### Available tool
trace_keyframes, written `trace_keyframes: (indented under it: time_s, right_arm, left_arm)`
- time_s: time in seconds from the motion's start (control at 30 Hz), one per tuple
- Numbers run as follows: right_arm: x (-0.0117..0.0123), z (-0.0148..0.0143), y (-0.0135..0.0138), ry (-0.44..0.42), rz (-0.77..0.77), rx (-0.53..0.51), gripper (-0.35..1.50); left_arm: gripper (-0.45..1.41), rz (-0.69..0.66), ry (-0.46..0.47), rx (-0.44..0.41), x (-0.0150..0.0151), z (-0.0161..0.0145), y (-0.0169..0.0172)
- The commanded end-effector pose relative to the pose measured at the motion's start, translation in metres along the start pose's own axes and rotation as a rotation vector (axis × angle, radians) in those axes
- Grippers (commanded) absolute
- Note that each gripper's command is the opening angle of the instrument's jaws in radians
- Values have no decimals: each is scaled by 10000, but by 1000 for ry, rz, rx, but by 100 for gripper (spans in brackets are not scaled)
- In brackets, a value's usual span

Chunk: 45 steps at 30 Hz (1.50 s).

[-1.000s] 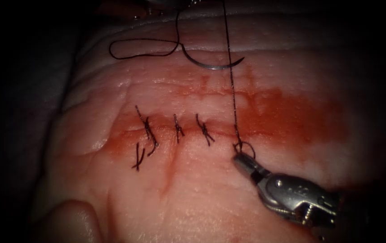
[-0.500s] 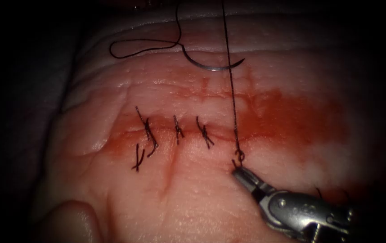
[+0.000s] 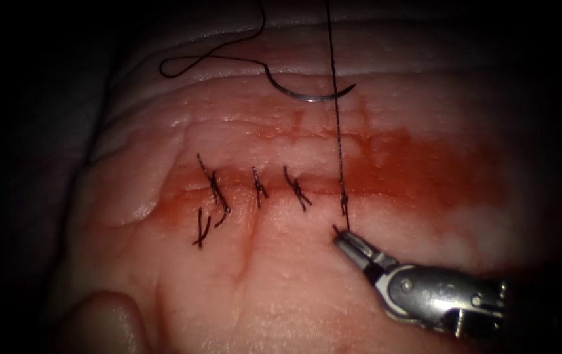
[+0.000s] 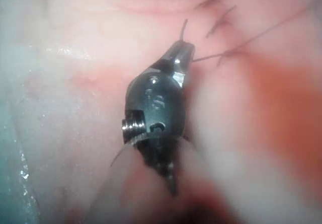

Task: Wound Closure
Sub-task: Tension the suture by pulling the left tool up and the right tool down, then wrap the suture once around the right gripper, clockwise.

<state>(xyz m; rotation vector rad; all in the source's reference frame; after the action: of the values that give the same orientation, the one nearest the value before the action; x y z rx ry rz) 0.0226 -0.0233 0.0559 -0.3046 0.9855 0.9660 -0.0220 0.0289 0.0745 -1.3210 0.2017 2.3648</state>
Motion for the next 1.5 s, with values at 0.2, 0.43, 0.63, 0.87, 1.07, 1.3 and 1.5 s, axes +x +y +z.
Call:
trace_keyframes:
  time_s: [0.2,0.43,0.63,0.87,1.07,1.3,1.5]
  right_arm:
    - [-19,-2,-14,-24,-12,24,-35]
    - [-26,-12,-30,-29,-24,51,-35]
    - [-24,-15,-35,-35,-25,61,-35]
    - [-28,-15,-36,-69,-31,72,-35]
    - [-31,-15,-36,-77,-34,78,-35]
    - [-28,-11,-28,-59,-29,91,-25]
    - [-8,-14,5,-14,-5,129,96]
  left_arm:
    - [-45,10,6,23,-4,15,-14]
    - [-45,22,14,52,-11,23,-32]
    - [-45,23,16,63,-19,26,-46]
    - [-45,38,12,74,-22,32,-55]
    - [-45,50,11,77,-27,34,-57]
    - [-45,56,30,53,-24,19,-39]
    - [-45,53,-29,-112,-5,-27,4]
